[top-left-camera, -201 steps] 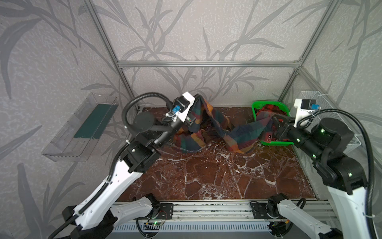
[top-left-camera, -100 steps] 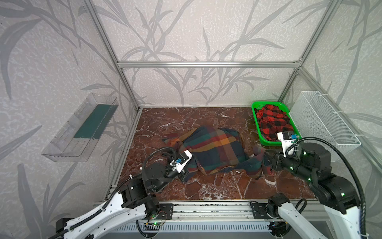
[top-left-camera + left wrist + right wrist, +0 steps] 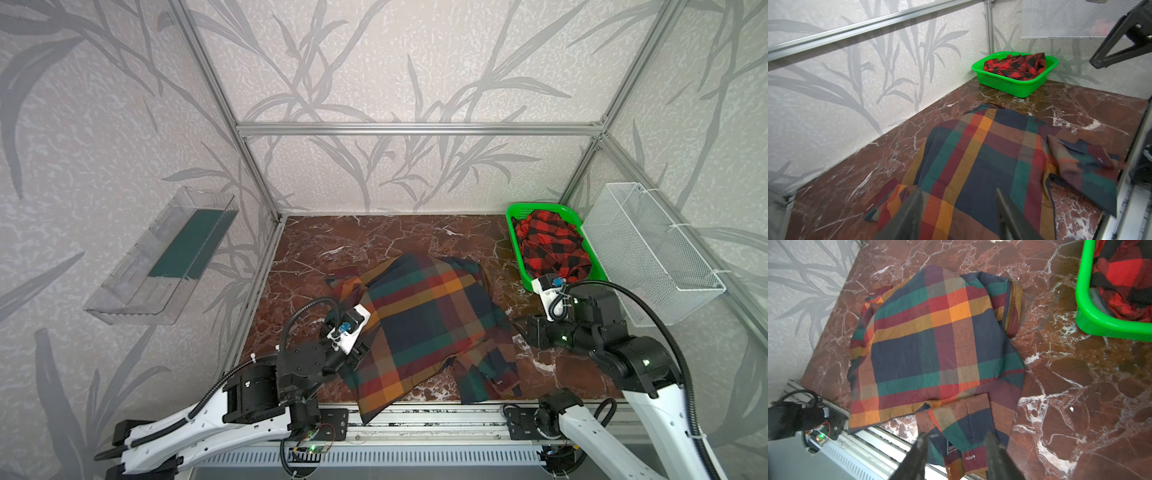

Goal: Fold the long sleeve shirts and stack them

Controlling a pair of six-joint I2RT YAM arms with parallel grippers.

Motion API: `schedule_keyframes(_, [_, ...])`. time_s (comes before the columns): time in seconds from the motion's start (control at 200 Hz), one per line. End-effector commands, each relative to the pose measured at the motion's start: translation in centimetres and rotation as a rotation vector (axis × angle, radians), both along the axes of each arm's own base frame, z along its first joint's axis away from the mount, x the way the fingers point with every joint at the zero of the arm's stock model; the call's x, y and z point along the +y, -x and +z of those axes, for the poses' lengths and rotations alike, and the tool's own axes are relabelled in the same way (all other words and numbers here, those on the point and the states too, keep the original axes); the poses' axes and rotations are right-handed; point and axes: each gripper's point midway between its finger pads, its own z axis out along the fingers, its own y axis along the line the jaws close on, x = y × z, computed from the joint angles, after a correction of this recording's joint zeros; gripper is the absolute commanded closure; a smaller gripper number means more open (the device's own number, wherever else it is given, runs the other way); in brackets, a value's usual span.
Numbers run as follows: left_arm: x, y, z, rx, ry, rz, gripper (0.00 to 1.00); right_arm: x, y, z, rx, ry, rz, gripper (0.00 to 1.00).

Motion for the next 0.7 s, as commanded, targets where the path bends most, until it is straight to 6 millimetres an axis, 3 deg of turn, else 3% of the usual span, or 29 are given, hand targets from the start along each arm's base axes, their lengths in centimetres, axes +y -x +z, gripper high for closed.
schedule_keyframes(0.0, [0.7,-1.6,-0.6,-0.019,-0.1,0.114,0.32,1.9,-3.5,2.0,-0.061,-0.068,0.023,0.38])
schedule_keyframes(0.095, [0.3,-3.2,-3.0,0.053,-0.161,0.19,0.25,3.5,-6.5,2.7,-0.069,-0.088,0.015,0.33])
schedule_keyframes(0.205, [0.7,-5.2,-5.3,0.197,-0.142,0.269,0.22,4.6,-11.3,1.6,-0.1,-0.006,-0.017,0.28])
schedule_keyframes(0.47, [2.8,-8.0,-9.0,0.507,0.072,0.38,0.19,8.9,-22.7,-4.0,0.003,0.062,0.011,0.26])
schedule_keyframes(0.52, [2.9,-8.1,-9.8,0.548,0.096,0.386,0.19,10.0,-23.9,-4.7,0.028,0.062,0.04,0.25])
schedule_keyframes(0.58, [3.1,-8.2,-10.2,0.575,0.108,0.397,0.18,11.2,-25.7,-7.5,0.09,0.06,0.064,0.24])
schedule_keyframes(0.695, [4.4,-8.5,-11.1,0.619,0.114,0.456,0.17,13.1,-28.0,-10.3,0.124,0.067,0.116,0.23])
